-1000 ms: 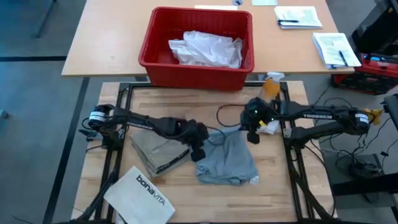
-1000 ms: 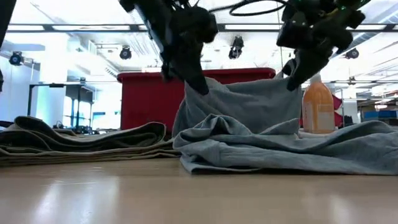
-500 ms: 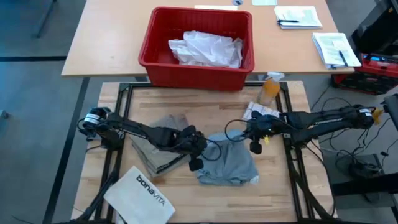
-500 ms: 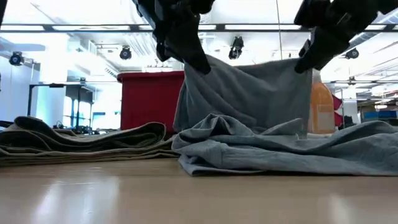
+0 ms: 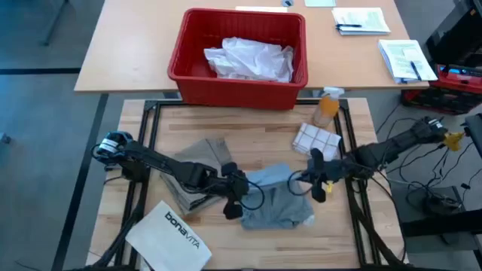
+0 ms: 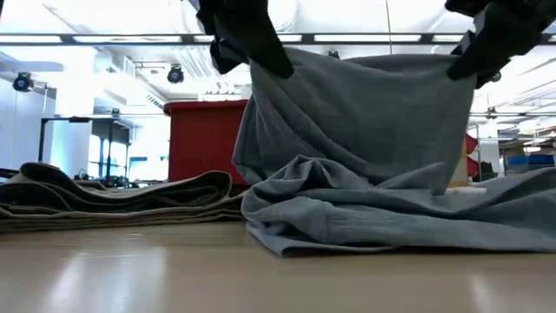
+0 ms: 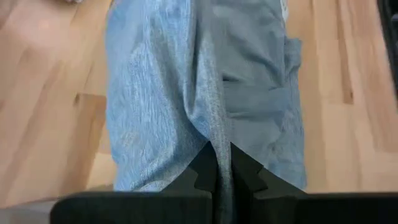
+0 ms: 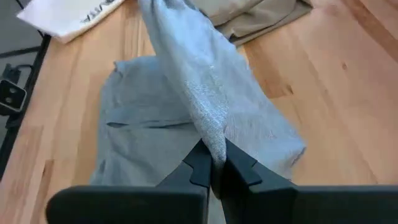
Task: Fold laundry
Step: Fold the gray shirt
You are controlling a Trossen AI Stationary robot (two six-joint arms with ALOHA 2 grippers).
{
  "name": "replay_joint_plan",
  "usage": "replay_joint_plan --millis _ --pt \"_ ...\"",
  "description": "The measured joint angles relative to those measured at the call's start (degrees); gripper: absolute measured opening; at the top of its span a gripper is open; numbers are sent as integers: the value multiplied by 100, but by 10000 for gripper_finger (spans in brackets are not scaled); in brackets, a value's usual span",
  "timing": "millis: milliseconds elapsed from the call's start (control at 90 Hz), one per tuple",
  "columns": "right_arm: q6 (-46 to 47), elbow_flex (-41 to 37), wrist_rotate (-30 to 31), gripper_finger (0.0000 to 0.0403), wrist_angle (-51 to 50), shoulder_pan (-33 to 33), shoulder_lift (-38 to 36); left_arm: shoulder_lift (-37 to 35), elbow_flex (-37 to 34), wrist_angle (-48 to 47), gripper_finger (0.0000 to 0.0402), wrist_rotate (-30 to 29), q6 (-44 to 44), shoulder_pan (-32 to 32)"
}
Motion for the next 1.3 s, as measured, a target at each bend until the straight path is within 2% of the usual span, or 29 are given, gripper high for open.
replay_joint_plan --millis 278,567,700,822,1011,1100,1233,1300 --pt "353 -47 142 0 -65 308 -9 -7 0 459 0 7 -103 -110" --pt "-179 -58 678 0 313 529 -93 -52 0 910 0 -45 339 -123" --pt "-154 -86 965 0 444 760 -200 -66 0 1412 0 -584 627 -273" --pt "-393 -192 1419 0 745 1206 -255 -69 0 1506 0 -1132 631 -445" --pt "-432 -471 1811 0 857 1896 -265 -60 -19 1523 0 -1287 525 -609" --pt "-380 -471 2222 0 1060 2375 -283 -57 -24 1526 0 -1633 556 -769" --pt "-443 -543 2977 0 1010 3148 -187 0 -24 1548 0 -1414 891 -938" --pt "-447 -587 3132 0 1012 3430 -109 108 -27 1658 0 -1401 954 -977"
